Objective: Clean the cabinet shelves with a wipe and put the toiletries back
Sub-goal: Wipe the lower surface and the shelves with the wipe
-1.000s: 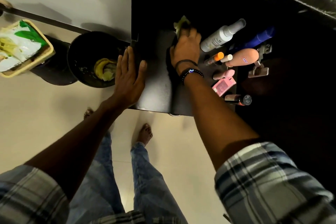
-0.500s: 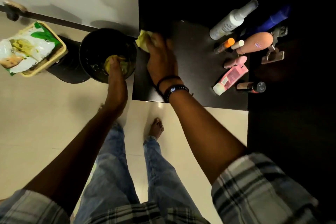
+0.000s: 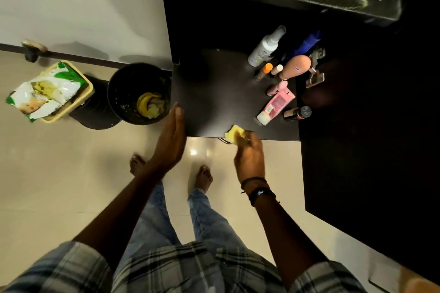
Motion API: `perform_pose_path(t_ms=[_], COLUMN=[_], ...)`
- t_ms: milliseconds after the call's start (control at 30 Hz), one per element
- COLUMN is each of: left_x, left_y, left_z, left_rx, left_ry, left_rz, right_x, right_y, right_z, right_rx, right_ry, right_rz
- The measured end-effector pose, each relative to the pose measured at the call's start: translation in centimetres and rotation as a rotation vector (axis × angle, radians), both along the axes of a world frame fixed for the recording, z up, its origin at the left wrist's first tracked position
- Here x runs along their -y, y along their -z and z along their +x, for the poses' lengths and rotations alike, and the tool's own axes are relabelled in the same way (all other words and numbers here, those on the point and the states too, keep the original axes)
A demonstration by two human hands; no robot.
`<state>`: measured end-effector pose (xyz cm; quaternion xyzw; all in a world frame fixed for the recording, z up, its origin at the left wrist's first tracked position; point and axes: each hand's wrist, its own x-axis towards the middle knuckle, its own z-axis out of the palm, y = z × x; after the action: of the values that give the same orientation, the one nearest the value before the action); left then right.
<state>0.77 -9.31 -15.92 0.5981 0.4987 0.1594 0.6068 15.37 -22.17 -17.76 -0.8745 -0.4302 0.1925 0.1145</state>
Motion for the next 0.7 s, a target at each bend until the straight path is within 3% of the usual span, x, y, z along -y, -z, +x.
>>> perform_pose_path(t_ms=[167,300,567,700], left_x=[1.7,1.1,-3.5,-5.7], left_y=[-3.7,-8.0,-16.2,-20.4], left_z=[-0.5,-0.1,1.5,4.0], left_rx=[-0.027,-0.015,0.038,0.086], left_ry=[0.084,0.130,0.139,0.247], left_rz=[-0.075,0.005,0.372,0.618], right_x=[-2.5,-5.2,-6.5,-7.9], right_y=[-1.9,-5.5,-17.4,-21.8], right_z=[2.3,2.2,2.4,6.2], right_rx=[-0.121,-0.238,-0.036,0.137], right_ry=[0.266,0.218,0.141,0.275], right_rz=[-0.033,0.023,0.638,0.745])
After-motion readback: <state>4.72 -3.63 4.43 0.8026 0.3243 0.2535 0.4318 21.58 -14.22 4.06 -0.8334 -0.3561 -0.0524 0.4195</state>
